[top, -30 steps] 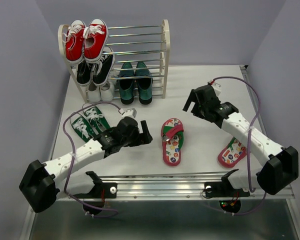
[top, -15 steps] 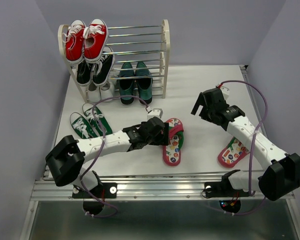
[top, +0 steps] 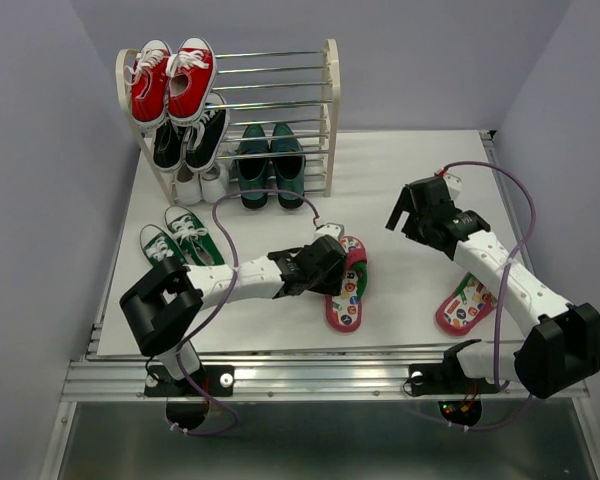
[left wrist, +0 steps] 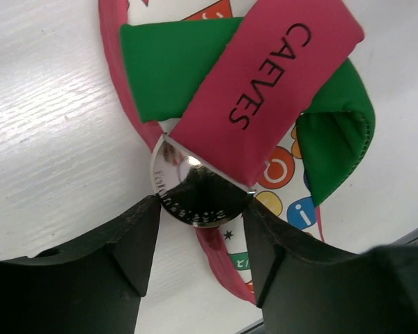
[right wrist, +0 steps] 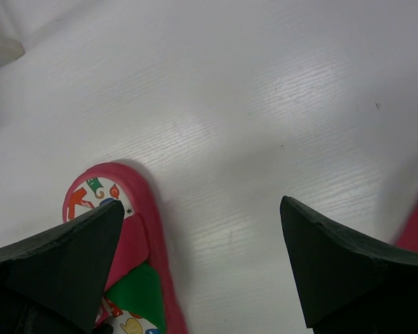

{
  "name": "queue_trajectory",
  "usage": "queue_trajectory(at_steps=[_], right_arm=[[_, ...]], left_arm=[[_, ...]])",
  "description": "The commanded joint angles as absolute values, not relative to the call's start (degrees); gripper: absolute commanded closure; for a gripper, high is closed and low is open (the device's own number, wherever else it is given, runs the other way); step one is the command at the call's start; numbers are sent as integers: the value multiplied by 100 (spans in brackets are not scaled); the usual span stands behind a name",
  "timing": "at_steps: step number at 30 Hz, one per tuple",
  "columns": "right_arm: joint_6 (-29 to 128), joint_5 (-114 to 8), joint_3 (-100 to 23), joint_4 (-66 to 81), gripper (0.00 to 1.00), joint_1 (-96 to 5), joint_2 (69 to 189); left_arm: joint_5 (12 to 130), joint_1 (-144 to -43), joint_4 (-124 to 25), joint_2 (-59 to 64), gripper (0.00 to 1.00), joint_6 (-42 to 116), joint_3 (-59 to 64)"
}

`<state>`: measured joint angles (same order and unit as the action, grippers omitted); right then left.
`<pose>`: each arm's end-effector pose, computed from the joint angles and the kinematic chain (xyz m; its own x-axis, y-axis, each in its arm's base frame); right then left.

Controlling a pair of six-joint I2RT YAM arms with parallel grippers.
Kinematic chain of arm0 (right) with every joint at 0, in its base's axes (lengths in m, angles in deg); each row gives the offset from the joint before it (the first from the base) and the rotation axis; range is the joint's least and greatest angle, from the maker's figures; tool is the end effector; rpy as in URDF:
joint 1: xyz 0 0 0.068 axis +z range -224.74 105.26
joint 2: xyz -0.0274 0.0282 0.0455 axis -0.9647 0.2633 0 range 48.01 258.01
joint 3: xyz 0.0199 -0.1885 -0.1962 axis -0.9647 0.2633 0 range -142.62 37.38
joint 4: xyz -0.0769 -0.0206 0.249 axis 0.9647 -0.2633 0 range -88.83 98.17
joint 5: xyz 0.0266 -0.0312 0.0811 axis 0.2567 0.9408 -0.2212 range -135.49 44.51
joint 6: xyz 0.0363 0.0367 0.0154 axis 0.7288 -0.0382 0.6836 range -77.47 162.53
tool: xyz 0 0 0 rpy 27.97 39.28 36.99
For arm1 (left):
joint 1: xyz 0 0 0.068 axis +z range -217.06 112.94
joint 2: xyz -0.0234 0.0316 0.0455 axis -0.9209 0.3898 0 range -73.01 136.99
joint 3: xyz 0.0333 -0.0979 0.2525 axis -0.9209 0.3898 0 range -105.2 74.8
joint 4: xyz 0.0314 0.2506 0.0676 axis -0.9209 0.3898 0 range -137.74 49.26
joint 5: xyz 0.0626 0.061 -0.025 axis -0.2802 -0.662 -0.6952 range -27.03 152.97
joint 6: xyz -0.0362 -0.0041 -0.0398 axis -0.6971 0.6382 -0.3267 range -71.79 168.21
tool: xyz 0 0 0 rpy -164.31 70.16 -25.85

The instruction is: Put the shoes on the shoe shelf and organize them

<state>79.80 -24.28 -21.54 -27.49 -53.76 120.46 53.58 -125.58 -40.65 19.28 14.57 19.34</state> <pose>0.2499 0.0819 0.2851 -0.6307 0.3629 -0.6860 0.3382 0.9241 0.1779 0.1831 -0.2880 0.2028 -0.7338 0.1516 -0.6622 0.4487 0.8401 -0.3049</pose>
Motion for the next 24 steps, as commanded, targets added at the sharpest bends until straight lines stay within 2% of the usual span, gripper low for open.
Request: queue_trajectory(at_steps=[1,7,8,9,10,11,24], right_arm=[[7891,-2404,-2010,-2488,0,-5504,12078],[7795,-2422,-2001,-2461,0,-5610,12087],[7777,-2405,-2001,-2453,0,-5610,12070],[7777,-2387,-2001,-2453,0,-5663,12044],[7760,-2361,-2001,-2444,0,-5663,12043],[7759,-2361,-2001,-2453,0,-5663,12026],[7408,-2519,-1826,-2127,0,-5663,11832]], left_arm=[[5268,-12568,-4264,1972,43,1543,1609],[5217,-12577,-4212,2094,69,1473,1617],[5190,-12568,-4160,2112,75,1464,1617],[5163,-12577,-4150,2112,87,1464,1617],[5172,-12577,-4159,2104,95,1438,1626],[5172,-12577,-4159,2095,100,1438,1635],[4153,-12603,-4748,795,100,1288,2241]])
